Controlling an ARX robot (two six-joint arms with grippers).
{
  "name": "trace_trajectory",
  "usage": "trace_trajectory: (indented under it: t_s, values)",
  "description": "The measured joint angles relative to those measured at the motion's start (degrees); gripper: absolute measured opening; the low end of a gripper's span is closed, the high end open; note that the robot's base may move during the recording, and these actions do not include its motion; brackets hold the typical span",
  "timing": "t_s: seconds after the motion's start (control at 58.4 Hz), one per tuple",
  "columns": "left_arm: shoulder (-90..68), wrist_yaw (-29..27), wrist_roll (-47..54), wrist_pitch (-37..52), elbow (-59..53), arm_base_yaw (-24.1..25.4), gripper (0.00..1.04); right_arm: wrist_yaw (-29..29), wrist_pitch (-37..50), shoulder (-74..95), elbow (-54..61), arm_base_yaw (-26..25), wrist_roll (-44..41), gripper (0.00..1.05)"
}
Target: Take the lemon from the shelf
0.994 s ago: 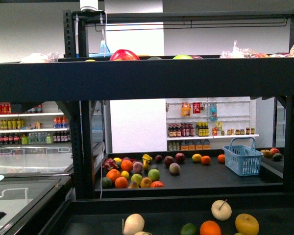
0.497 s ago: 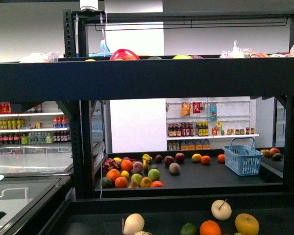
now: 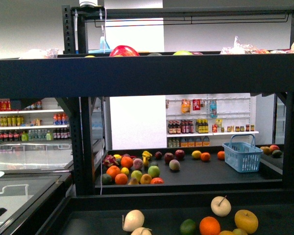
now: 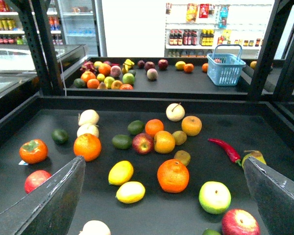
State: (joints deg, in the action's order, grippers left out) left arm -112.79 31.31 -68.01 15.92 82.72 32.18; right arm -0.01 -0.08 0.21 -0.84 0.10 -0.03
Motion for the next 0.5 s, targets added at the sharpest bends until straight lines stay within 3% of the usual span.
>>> trace_trajectory:
  t_s: [0.12, 0.497]
  values:
    - [0.02, -0.02, -1.86, 0.02, -0.02, 0.24, 0.21, 0.0, 0.0, 0.0, 0.0, 0.0, 0.02, 0.97]
    - [3.72, 0.26, -0.55, -0.13, -3.32, 0.55, 0.17, -0.02, 0.0, 0.0, 0.0, 0.0, 0.0, 0.97]
